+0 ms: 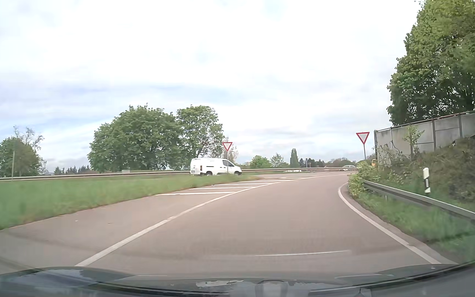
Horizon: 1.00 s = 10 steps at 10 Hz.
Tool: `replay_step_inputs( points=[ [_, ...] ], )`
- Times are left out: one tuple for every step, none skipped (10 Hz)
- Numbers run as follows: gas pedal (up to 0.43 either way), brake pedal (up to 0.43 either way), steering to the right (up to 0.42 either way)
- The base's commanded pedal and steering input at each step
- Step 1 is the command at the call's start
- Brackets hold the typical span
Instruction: Follow the waypoints while adhering to traffic rules and regulations
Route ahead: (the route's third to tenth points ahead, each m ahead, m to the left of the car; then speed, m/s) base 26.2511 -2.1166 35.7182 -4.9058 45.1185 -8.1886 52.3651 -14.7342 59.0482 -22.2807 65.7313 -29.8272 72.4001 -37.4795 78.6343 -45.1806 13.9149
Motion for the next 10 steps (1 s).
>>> replay_step_inputs(
  points=[
    [0.047, 0.0, 0.081],
    [0.047, 0.0, 0.084],
    [0.047, 0.0, 0.084],
    [0.047, 0.0, 0.085],
    [0.047, 0.0, 0.086],
    [0.047, 0.0, 0.088],
    [0.067, 0.0, 0.09],
    [0.067, 0.0, 0.09],
    [0.067, 0.0, 0.091],
    [0.067, 0.0, 0.092]
  ],
)
